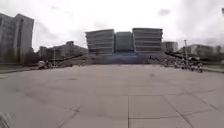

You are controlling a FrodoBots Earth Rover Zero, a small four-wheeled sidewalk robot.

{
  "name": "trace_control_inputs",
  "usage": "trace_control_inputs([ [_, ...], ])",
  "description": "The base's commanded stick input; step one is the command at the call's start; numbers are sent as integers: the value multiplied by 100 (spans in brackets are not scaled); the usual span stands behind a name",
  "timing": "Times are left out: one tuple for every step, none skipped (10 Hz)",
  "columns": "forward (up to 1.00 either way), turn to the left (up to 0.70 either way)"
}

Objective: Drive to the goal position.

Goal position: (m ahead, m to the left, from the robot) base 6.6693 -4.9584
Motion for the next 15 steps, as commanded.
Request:
trace_control_inputs([
  [70, 2],
  [70, 2],
  [70, 2],
  [70, 2],
  [70, 2],
  [70, 2],
  [70, 2],
  [70, 2],
  [70, 2],
  [70, 2],
  [70, 2],
  [70, 2],
  [70, 2],
  [70, 2],
  [70, 2],
])
